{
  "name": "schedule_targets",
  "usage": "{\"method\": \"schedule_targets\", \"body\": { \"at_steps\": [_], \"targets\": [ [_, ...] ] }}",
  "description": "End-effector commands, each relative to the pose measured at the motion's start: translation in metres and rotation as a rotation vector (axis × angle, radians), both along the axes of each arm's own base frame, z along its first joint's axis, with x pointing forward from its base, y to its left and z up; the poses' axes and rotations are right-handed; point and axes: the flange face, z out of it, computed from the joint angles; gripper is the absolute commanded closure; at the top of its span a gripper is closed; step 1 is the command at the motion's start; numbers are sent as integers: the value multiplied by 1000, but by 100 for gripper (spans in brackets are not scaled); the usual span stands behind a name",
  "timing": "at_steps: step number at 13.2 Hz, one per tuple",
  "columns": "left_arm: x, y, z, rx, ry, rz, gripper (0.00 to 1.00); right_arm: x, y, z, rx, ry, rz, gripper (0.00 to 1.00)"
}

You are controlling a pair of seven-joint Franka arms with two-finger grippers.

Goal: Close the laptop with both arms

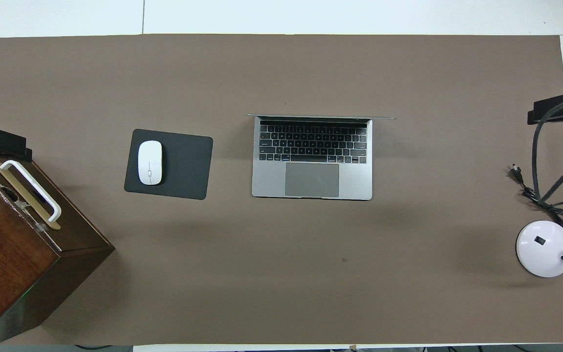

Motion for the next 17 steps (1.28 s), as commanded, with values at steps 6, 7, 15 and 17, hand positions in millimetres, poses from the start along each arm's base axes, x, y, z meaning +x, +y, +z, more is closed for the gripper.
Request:
{"method": "schedule_targets", "body": {
  "at_steps": [6, 7, 15, 17],
  "targets": [
    [-4, -7, 20, 5, -99, -18, 0, -12, -7, 7, 25, 2, -35, 0],
    [-3, -16, 18, -3, -112, -31, 5, -13, -2, 4, 37, 9, -56, 0],
    [-11, -72, -6, -84, -186, -47, 100, -28, 164, 11, 214, 0, -558, 0],
    [-16, -85, -16, -91, -209, -69, 100, -38, 211, 9, 304, -19, -723, 0]
  ]
}}
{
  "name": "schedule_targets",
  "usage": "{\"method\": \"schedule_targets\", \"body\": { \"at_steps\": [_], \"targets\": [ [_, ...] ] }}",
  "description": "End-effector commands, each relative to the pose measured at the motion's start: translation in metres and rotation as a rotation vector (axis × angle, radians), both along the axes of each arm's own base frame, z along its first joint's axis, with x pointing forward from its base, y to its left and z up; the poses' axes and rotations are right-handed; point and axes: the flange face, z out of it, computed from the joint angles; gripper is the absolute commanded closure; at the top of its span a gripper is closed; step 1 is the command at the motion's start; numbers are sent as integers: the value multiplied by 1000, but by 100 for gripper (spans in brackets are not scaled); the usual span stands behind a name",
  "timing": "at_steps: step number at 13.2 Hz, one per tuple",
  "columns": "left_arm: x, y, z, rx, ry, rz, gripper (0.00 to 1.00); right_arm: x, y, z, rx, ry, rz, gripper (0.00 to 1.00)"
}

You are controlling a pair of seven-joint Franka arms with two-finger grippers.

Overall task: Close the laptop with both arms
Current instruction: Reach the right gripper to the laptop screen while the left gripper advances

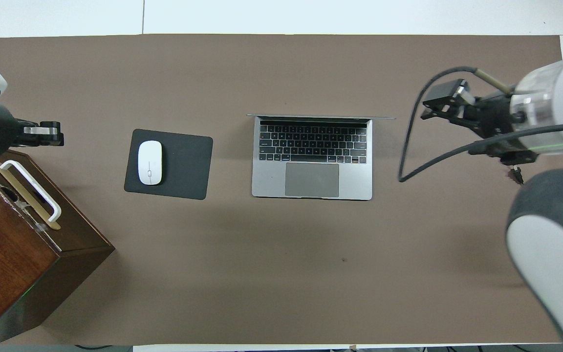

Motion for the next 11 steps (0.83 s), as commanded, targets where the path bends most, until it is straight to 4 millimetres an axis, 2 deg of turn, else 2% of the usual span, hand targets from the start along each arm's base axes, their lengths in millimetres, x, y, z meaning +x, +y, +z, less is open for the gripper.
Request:
{"method": "schedule_targets", "body": {
  "at_steps": [1, 3, 5, 8, 11],
  "targets": [
    [-19, -21, -17, -27, -59, -23, 100, -21, 46, -9, 111, -34, -205, 0],
    [-34, -36, -36, -40, -118, -58, 100, -30, 77, -17, 172, -57, -297, 0],
    [-48, -50, -53, -48, -153, -98, 100, -35, 100, -37, 199, -61, -327, 0],
    [-59, -86, -77, -68, -215, -164, 100, -23, 103, -60, 207, -86, -327, 0],
    [-76, -117, -103, -85, -269, -231, 100, -6, 97, -82, 201, -91, -347, 0]
  ]
}}
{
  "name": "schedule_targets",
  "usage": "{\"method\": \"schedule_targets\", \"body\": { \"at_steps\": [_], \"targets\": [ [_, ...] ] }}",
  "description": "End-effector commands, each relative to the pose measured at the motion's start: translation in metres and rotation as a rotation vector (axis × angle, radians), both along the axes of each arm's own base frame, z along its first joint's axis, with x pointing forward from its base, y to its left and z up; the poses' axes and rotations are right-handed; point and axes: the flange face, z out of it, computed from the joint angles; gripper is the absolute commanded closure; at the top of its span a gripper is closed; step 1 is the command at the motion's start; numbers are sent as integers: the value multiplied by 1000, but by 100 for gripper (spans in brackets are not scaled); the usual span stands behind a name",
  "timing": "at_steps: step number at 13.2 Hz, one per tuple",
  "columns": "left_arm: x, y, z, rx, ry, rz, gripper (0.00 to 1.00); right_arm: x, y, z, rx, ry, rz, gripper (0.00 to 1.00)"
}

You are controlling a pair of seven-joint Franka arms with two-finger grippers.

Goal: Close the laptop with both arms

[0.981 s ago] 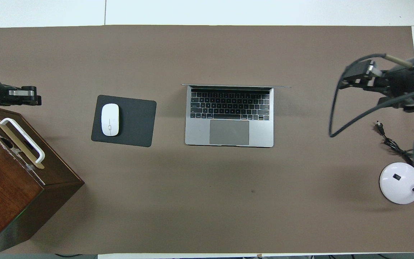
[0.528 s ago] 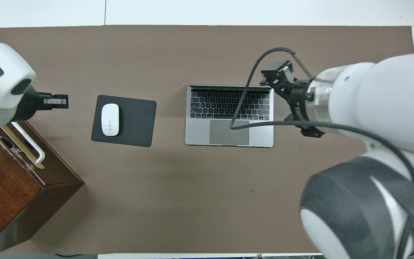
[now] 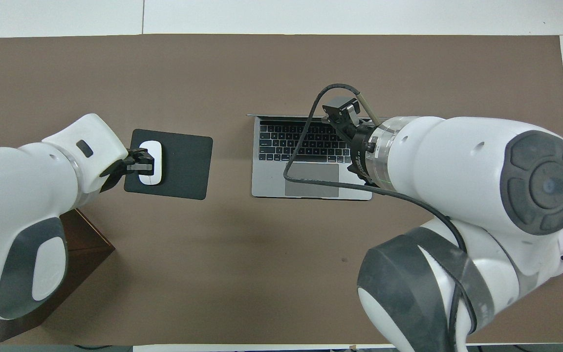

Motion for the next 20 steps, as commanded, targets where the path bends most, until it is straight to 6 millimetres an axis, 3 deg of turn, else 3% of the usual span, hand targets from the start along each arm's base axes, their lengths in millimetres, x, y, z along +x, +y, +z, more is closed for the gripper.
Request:
{"method": "schedule_targets", "body": {
  "at_steps": [1, 5, 8, 15, 20],
  "targets": [
    [-26, -20, -23, -30, -55, -56, 100, 15, -7, -21, 12, -7, -27, 0],
    [-51, -39, -69, -26, -129, -164, 100, 32, 7, -46, 32, -44, -46, 0],
    [-63, -51, -96, -43, -191, -200, 100, 32, 10, -49, 37, -37, -59, 0],
    [-66, -95, -153, -65, -264, -264, 100, 31, 9, -50, 39, -32, -62, 0],
    [-67, -106, -174, -62, -273, -286, 100, 35, 16, -54, 85, -31, -107, 0]
  ]
}}
